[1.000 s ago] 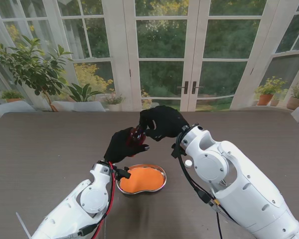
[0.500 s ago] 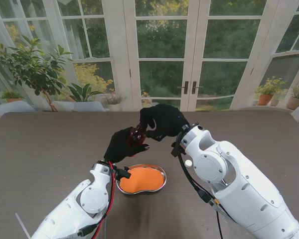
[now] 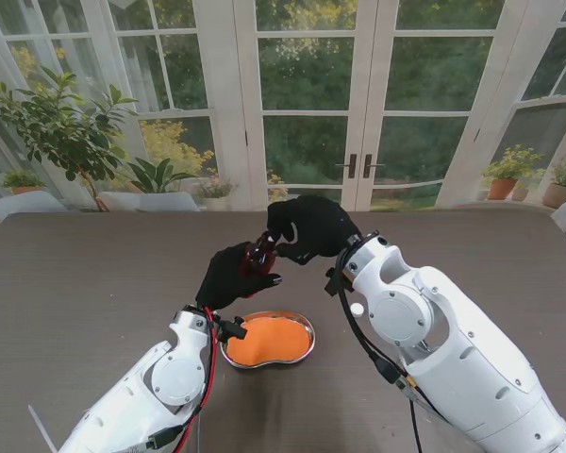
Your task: Collect the cotton balls from the tray into a sample bottle
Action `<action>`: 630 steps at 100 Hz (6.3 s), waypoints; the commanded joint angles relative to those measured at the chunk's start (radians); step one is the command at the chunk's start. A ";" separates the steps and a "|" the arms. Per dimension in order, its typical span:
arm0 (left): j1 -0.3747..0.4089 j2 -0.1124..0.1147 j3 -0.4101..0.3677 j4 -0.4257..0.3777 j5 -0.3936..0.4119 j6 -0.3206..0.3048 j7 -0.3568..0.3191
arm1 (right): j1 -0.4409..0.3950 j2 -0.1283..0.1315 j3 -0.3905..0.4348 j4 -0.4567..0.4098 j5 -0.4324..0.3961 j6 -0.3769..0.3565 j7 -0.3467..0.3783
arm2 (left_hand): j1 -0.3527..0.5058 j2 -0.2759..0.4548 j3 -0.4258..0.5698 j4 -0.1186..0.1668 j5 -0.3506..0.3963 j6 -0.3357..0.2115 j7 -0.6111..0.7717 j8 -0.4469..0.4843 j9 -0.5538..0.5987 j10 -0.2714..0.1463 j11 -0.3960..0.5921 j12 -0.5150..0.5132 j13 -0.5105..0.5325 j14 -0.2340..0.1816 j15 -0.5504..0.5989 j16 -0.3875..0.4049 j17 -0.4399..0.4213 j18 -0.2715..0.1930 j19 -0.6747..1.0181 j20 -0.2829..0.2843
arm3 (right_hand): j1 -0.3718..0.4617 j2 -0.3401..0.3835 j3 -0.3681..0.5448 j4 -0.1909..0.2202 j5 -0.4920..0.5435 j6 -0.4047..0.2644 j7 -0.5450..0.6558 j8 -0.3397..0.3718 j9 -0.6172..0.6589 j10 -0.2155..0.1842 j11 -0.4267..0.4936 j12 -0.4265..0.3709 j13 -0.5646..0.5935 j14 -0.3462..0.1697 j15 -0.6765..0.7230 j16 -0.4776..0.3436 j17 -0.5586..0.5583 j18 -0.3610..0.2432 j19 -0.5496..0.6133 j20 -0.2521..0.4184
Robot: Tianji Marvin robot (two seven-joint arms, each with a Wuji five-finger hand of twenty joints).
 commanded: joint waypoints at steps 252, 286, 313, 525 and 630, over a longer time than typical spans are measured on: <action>0.001 -0.003 -0.002 -0.004 0.005 -0.002 -0.014 | 0.007 0.015 0.016 -0.021 0.063 -0.024 0.121 | 0.158 0.193 0.157 0.011 0.126 -0.249 0.089 0.019 0.070 -0.114 0.006 -0.003 0.004 -0.003 0.020 0.009 -0.036 -0.039 0.006 -0.003 | -0.077 0.123 0.010 0.000 -0.031 -0.024 -0.016 -0.012 0.001 -0.013 -0.014 0.002 0.034 0.002 -0.011 0.007 -0.026 -0.012 -0.004 0.022; 0.001 -0.003 -0.003 -0.003 0.010 -0.005 -0.009 | 0.017 0.016 0.008 -0.014 0.057 -0.024 0.125 | 0.159 0.194 0.156 0.011 0.125 -0.250 0.089 0.019 0.070 -0.115 0.005 -0.002 0.005 -0.003 0.020 0.009 -0.036 -0.040 0.005 -0.003 | -0.087 0.140 -0.001 0.003 -0.040 -0.006 -0.026 -0.020 -0.004 -0.010 -0.014 -0.002 0.035 0.000 -0.011 0.009 -0.027 -0.012 -0.006 0.025; 0.001 -0.003 -0.004 -0.003 0.010 -0.006 -0.010 | 0.029 0.018 -0.005 -0.004 0.028 -0.036 0.124 | 0.160 0.195 0.155 0.012 0.125 -0.250 0.089 0.018 0.068 -0.114 0.004 -0.002 0.005 -0.002 0.020 0.009 -0.036 -0.040 0.006 -0.004 | -0.092 0.147 -0.004 0.005 -0.049 -0.001 -0.046 -0.029 -0.014 -0.009 -0.017 -0.004 0.035 0.002 -0.018 0.007 -0.030 -0.014 -0.009 0.025; -0.005 -0.004 -0.001 -0.001 0.006 -0.007 -0.013 | 0.019 0.027 0.026 -0.030 0.100 -0.042 0.187 | 0.158 0.194 0.154 0.011 0.126 -0.252 0.089 0.020 0.070 -0.115 0.004 -0.002 0.006 -0.003 0.021 0.009 -0.033 -0.039 0.006 -0.005 | -0.229 0.254 -0.094 0.204 -0.151 -0.122 -0.556 0.110 -0.148 0.011 -0.054 -0.084 -0.018 0.020 -0.054 0.016 -0.098 0.025 -0.057 0.077; -0.002 -0.003 -0.003 -0.005 0.007 -0.009 -0.012 | -0.003 0.018 0.046 -0.028 0.079 -0.021 0.135 | 0.160 0.195 0.154 0.012 0.126 -0.251 0.089 0.020 0.068 -0.112 0.003 -0.001 0.004 0.000 0.020 0.009 -0.034 -0.039 0.006 -0.005 | -0.278 0.333 -0.124 0.216 -0.196 0.119 -0.397 0.112 -0.137 0.012 -0.037 -0.117 0.004 0.018 -0.066 0.009 -0.075 0.011 -0.044 0.058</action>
